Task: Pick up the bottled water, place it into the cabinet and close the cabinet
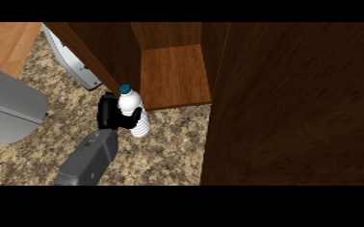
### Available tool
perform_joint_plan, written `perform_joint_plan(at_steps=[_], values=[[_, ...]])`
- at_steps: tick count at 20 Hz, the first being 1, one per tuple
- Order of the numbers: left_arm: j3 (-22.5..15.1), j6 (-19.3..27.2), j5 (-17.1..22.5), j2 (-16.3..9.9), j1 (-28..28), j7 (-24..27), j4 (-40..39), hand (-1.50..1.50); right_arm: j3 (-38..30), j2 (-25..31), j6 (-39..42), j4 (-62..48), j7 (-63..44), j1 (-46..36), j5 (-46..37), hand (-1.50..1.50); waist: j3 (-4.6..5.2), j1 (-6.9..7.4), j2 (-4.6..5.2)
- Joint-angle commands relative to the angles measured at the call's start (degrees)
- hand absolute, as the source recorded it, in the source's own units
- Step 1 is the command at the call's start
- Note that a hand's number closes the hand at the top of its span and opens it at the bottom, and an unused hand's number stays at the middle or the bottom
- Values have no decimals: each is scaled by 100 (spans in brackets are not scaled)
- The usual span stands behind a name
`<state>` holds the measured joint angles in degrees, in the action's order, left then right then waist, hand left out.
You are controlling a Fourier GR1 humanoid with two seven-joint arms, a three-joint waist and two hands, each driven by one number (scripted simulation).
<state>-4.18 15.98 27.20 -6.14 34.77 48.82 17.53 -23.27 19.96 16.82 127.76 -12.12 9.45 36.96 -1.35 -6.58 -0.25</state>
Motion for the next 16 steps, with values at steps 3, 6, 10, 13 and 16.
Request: perform_joint_plan(at_steps=[3,6,10,13,16], values=[[176,223,314,584,1309,-726,33,150,-38,44,159,-162,63,-27,96,-150,155,-290,201],[299,203,461,584,1310,-656,35,150,-149,123,165,-173,44,-72,210,-150,160,-341,196],[222,410,396,584,1416,-608,-60,150,-139,154,258,-305,88,-131,220,-150,148,-343,210],[224,430,358,544,1451,-611,-137,150,-199,206,221,-286,16,-131,282,-150,150,-398,203],[316,380,436,425,1457,-589,-170,-150,-159,150,250,-272,92,-200,338,-150,155,-439,229]])
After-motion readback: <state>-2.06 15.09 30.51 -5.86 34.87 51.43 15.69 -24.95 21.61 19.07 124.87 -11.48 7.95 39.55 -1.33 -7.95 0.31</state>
